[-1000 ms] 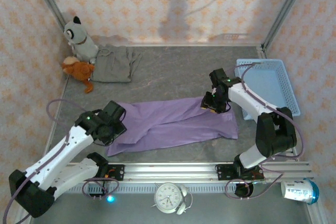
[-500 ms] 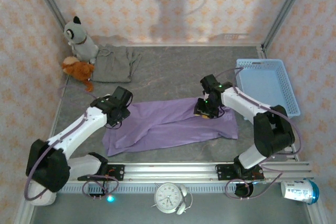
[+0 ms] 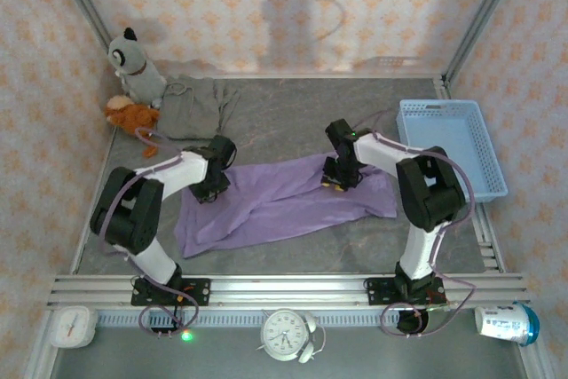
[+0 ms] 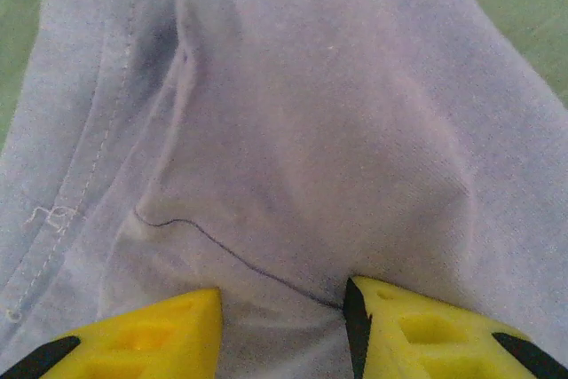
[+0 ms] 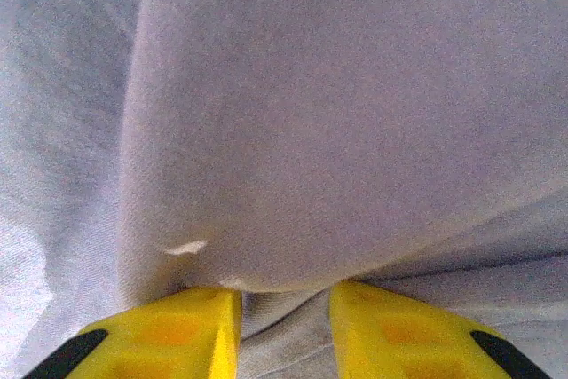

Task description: Fold and stack the mixed laundry pile

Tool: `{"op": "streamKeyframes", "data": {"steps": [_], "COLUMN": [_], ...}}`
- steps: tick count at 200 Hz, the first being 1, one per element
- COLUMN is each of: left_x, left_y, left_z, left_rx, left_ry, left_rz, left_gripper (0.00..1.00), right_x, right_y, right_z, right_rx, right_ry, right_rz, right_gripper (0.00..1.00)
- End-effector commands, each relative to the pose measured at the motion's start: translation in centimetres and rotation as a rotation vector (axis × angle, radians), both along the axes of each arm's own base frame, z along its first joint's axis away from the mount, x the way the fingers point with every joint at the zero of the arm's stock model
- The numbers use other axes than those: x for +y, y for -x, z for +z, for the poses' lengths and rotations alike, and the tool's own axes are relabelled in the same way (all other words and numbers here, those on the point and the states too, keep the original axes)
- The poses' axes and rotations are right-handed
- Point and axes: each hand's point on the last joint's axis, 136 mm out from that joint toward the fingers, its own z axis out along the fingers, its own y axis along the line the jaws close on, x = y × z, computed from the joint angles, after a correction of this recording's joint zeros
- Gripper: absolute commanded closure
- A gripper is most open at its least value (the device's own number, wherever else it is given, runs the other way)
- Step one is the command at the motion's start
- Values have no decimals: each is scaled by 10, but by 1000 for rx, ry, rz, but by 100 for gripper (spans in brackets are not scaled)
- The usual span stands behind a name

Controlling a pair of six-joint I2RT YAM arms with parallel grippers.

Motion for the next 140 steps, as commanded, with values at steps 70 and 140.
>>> {"op": "streamKeyframes", "data": {"steps": [70,140], "left_x": [3,-46], "left_y": [-92,-16], "left_z": [63,113], "left_rx": [-21,-122], "left_ry": [-83,200], "left_rz": [-160,-255], "left_gripper": [40,40], "right_x": [-12,-27], "right_y": [-40,18], "right_z": [50,80], "right_rx": [-152,-158], "right_ry": [123,53], "right_rz": [70,65], "right_gripper": [61,57]}}
